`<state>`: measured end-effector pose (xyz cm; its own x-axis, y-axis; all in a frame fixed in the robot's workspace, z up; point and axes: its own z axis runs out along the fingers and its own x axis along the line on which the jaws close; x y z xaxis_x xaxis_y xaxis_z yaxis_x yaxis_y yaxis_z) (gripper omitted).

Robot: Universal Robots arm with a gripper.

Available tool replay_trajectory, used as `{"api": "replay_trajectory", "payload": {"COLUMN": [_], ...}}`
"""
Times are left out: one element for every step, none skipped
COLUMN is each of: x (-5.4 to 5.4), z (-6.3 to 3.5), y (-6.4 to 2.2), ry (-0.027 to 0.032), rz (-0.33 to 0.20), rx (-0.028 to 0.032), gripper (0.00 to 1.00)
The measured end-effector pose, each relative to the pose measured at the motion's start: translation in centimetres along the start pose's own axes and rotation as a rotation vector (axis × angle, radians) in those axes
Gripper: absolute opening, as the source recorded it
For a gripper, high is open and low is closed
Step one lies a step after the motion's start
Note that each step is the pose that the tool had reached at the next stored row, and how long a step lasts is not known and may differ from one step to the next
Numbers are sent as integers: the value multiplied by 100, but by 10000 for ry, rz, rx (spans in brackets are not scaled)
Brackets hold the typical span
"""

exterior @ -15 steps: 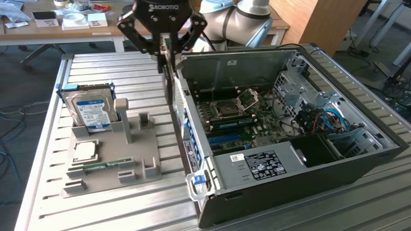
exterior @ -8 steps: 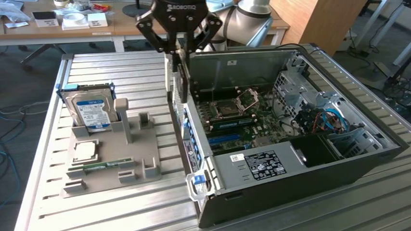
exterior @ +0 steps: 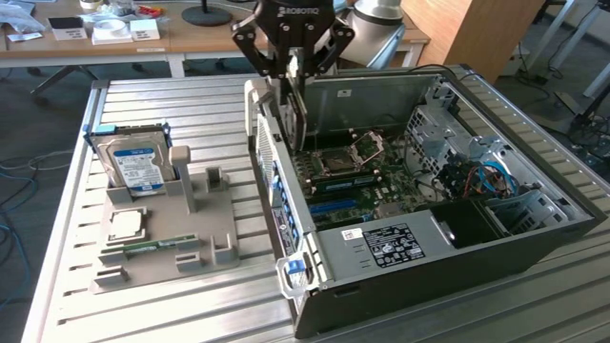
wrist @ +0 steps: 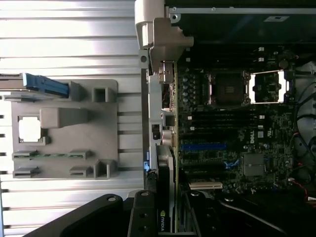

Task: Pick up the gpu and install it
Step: 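Pick up the gpu and move the gpu toward the slot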

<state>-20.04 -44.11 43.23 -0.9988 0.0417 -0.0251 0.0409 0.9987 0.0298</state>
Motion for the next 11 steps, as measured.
{"api": "replay_trajectory", "payload": {"x": [-25,-48,-71,-94,-119,-144,-168,-195,-218,-240,-263], "z": [1,1,2,3,3,4,4,5,6,6,7], "y": [1,2,3,4,5,6,7,8,9,10,11], "ry": [-1,0,0,-1,0,0,0,-1,0,0,0], "rz": [1,1,1,2,1,1,1,1,2,2,2], "rx": [0,-1,0,-1,0,0,0,0,0,0,0], "gripper": [27,27,27,27,27,27,27,27,27,27,27]}}
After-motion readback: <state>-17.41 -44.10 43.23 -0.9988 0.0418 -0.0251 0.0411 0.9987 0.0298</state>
